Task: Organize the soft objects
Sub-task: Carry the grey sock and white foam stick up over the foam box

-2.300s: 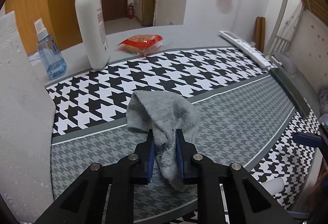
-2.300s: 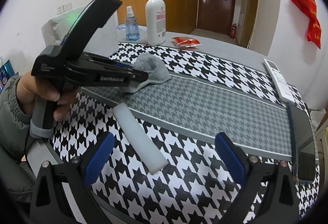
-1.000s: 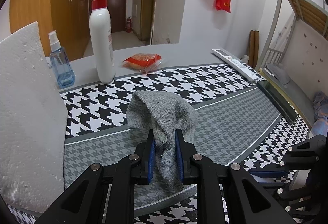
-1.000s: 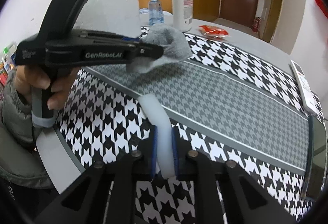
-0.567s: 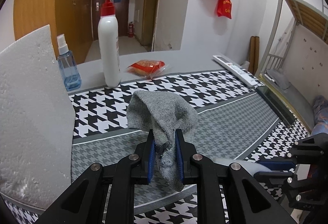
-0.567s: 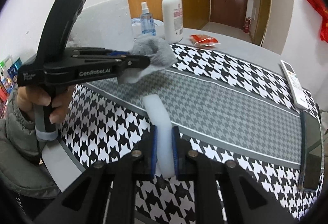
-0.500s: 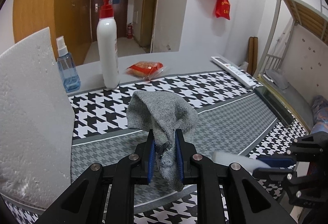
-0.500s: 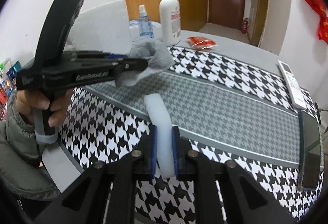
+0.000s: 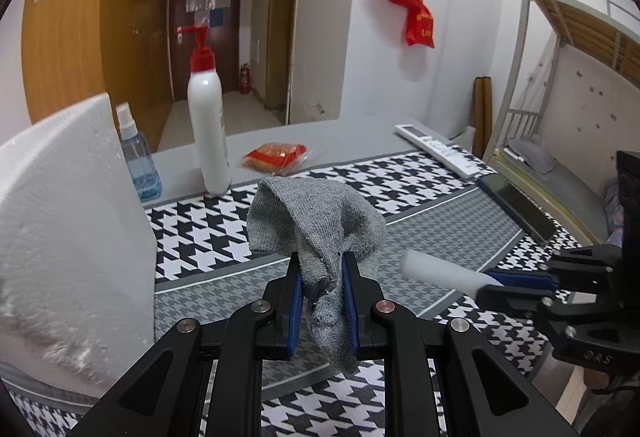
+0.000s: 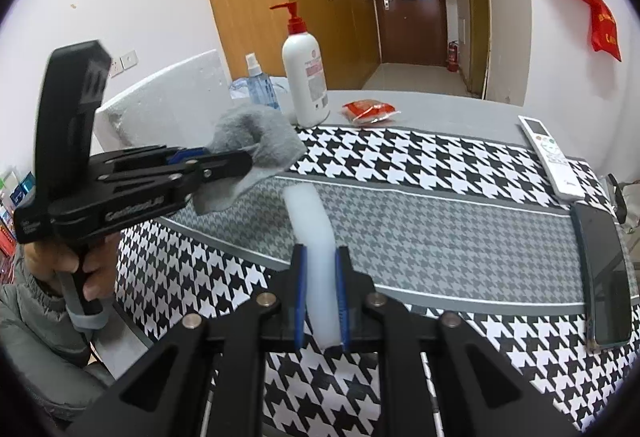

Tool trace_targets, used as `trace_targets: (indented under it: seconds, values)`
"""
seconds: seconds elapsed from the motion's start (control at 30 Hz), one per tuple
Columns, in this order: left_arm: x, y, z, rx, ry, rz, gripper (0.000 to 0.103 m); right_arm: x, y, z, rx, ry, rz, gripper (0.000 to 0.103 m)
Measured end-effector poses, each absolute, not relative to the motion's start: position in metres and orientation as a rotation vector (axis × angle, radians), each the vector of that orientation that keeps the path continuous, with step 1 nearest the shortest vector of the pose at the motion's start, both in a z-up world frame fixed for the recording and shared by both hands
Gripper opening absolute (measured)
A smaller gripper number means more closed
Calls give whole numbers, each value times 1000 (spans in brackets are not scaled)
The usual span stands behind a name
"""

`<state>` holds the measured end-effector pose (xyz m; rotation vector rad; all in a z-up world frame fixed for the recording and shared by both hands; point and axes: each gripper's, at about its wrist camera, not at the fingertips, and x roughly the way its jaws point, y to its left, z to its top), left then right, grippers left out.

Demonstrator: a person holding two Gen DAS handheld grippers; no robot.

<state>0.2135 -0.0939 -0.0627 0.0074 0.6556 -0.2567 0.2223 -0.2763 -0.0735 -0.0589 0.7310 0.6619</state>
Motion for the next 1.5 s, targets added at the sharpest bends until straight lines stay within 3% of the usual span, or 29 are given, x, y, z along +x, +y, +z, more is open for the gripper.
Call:
trace_targets:
  seconds: [1.5]
  values:
    - [138, -67, 7, 47, 422, -207, 19, 182, -253, -2, -45, 484, 552, 17]
